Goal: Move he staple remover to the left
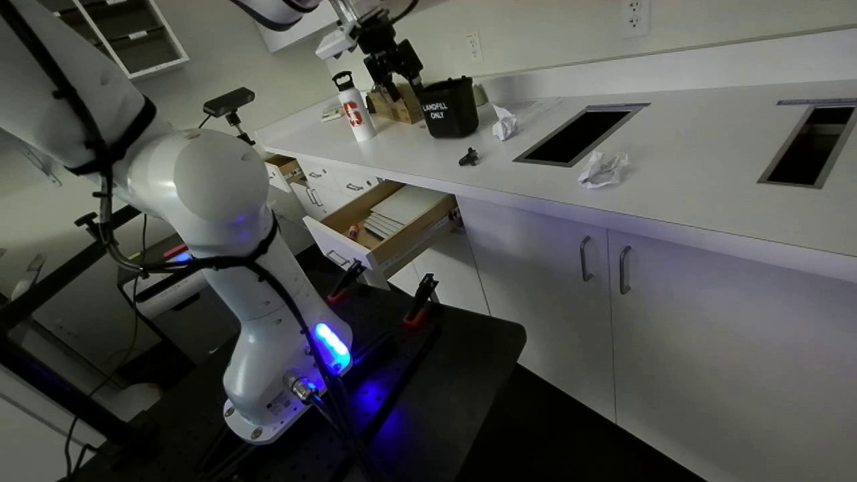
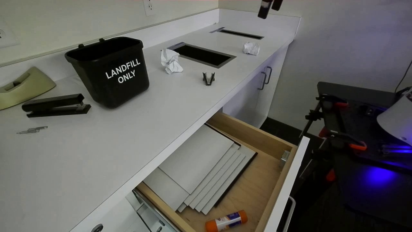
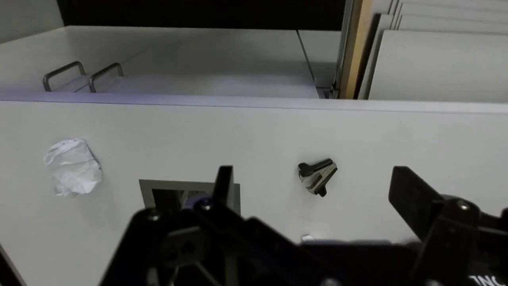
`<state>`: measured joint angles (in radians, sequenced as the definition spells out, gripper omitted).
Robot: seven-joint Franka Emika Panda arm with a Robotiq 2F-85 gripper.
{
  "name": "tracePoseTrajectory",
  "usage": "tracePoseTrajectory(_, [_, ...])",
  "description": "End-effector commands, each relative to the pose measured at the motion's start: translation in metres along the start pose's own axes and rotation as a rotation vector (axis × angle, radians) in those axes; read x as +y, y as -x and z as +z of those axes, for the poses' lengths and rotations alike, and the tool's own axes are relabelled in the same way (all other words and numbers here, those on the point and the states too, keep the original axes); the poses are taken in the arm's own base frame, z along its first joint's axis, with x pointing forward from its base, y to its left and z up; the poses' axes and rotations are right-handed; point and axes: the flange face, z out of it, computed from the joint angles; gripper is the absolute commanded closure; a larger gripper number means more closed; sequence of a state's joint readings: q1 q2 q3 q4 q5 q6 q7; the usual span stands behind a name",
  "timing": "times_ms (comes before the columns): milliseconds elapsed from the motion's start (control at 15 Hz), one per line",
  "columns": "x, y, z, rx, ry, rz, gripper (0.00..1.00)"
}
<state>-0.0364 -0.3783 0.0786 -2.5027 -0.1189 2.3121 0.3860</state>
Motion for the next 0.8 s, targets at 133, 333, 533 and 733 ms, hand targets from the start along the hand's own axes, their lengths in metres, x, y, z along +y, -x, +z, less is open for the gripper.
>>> tracePoseTrajectory(133, [-0.035, -0.050, 0.073, 0.051, 0.011, 0.301, 0.00])
tracePoseTrajectory(333, [-0.042, -0.069, 0.116, 0.074, 0.013, 0.467, 0.00])
tracePoseTrajectory(533, [-0.043, -0.089, 0.151, 0.107, 0.030, 0.625, 0.00])
tracePoseTrajectory(733, [-0.037, -0.085, 0.157, 0.097, 0.043, 0.654, 0.00])
